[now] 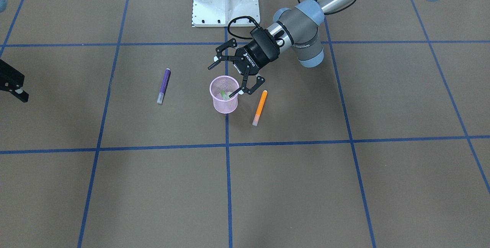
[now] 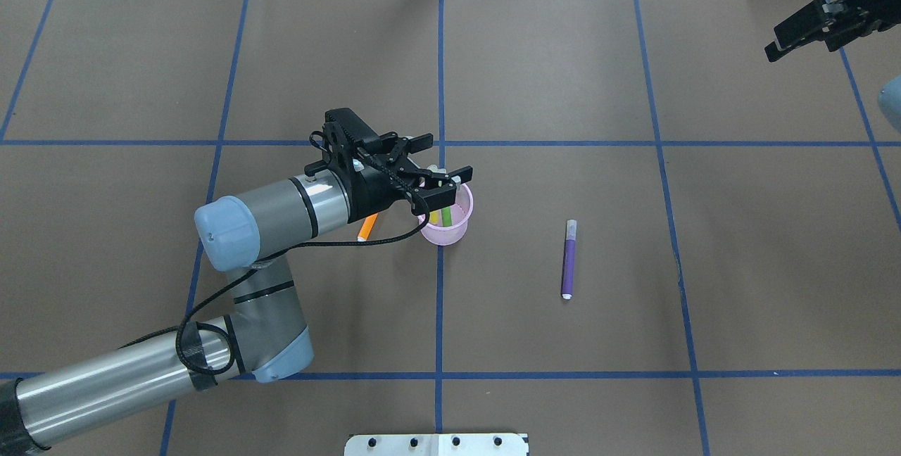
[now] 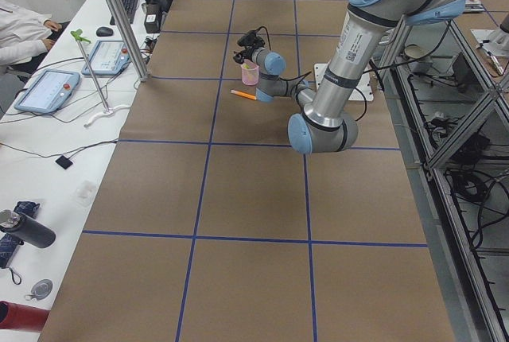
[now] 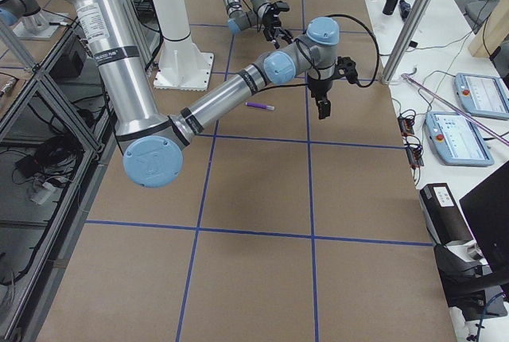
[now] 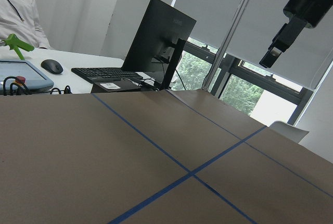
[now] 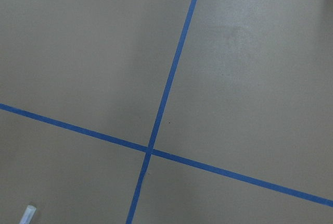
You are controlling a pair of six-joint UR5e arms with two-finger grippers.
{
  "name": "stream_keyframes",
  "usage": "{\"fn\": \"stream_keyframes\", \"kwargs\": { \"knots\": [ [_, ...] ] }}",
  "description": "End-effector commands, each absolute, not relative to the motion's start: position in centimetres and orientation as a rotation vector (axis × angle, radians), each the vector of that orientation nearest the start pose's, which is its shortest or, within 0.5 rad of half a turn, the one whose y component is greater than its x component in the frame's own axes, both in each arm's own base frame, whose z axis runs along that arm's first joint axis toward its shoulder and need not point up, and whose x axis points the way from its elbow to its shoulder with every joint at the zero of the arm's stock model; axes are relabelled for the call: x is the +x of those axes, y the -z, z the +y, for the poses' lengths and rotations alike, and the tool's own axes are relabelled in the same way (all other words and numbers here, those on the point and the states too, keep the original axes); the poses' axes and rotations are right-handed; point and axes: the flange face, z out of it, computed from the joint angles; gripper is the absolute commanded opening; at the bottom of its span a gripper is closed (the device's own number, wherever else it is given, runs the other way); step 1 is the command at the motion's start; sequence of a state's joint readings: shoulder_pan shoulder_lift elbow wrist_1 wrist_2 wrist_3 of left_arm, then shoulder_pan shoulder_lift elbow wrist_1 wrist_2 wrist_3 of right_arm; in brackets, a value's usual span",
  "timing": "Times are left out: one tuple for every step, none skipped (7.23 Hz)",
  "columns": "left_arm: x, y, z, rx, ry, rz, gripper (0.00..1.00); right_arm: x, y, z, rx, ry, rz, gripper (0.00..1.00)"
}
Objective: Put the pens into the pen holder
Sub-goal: 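Lower the green marker into the cup and open the left gripper, then withdraw the left gripper while the right gripper reaches toward the purple marker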
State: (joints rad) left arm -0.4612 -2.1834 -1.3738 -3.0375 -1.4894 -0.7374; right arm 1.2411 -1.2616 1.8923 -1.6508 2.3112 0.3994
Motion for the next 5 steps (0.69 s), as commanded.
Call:
{"fn": "stream_keyframes", "kwargs": {
  "knots": [
    [47.5,-24.0,-45.3,0.973,-0.309,1.307,1.0,-14.0,-33.0,-54.8,0.203,0.081,-0.886,1.0],
    [41.2,-23.5,-47.8,0.816,-0.346,1.222,1.0,-15.5,-32.0,-53.9,0.181,0.051,-0.901,1.0],
    [34.0,-22.9,-50.8,0.648,-0.329,1.153,1.0,-17.8,-31.1,-52.6,0.154,0.023,-0.905,1.0],
    [28.4,-23.4,-52.1,0.555,-0.305,1.106,1.0,-21.0,-30.0,-51.1,0.149,-0.038,-0.895,1.0],
    [24.6,-27.1,-52.2,0.533,-0.333,1.021,1.0,-24.7,-29.3,-49.8,0.155,-0.117,-0.913,1.0]
  ]
}}
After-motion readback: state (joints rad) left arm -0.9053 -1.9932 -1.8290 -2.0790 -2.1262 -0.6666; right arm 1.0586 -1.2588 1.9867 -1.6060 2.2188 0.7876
